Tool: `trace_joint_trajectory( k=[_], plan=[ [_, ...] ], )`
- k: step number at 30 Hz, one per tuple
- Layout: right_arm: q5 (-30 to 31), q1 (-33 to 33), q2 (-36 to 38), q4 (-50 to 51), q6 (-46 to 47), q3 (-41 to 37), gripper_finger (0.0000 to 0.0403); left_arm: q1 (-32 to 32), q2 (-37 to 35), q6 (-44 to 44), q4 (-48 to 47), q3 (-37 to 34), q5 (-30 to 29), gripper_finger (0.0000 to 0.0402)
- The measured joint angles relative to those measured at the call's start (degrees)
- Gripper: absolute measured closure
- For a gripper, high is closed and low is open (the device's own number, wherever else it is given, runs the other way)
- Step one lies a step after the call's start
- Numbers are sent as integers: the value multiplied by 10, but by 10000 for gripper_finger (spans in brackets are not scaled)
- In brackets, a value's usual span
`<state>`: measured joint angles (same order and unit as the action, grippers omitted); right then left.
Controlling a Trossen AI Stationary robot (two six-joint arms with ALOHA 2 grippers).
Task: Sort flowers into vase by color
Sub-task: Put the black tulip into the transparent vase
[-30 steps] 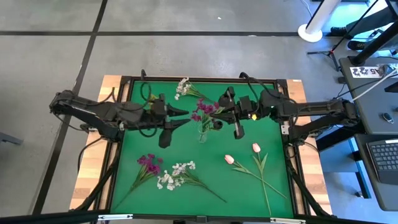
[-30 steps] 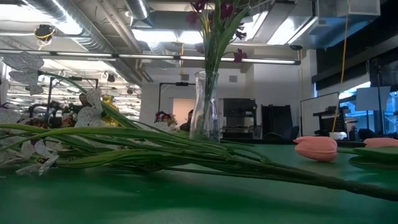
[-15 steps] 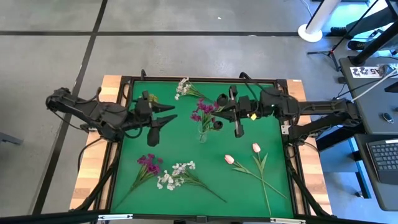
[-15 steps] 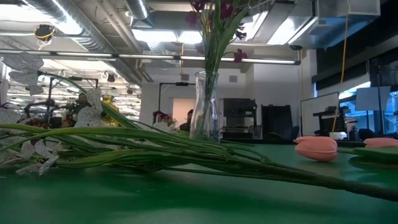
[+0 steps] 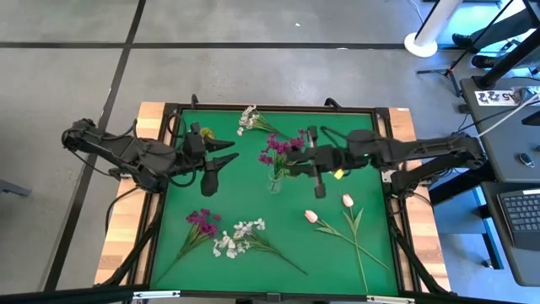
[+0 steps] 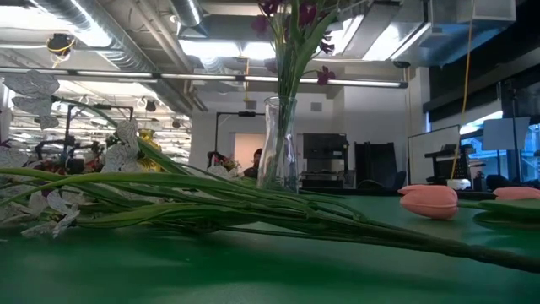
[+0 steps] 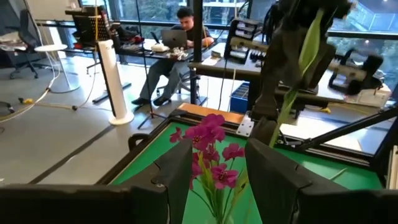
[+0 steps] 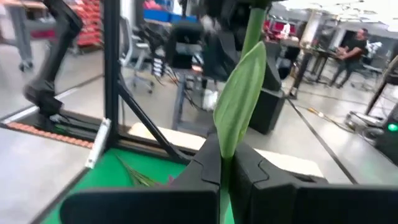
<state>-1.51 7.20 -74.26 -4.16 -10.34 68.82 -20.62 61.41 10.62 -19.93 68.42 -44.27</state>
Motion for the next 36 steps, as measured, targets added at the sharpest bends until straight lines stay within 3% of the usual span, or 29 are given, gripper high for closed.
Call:
trace_joint_trajectory(
  k=[11, 24, 36],
  plan=[
    [64, 0, -60, -15, -18, 0, 397, 0, 0, 41, -49, 0, -17, 256],
    [65, 0, -58, 81, -19, 63, 396, 0, 0, 43, -59, 0, -17, 256],
    [65, -1, -86, 81, 35, 33, 396, 0, 0, 43, -69, 0, -17, 257]
  ],
)
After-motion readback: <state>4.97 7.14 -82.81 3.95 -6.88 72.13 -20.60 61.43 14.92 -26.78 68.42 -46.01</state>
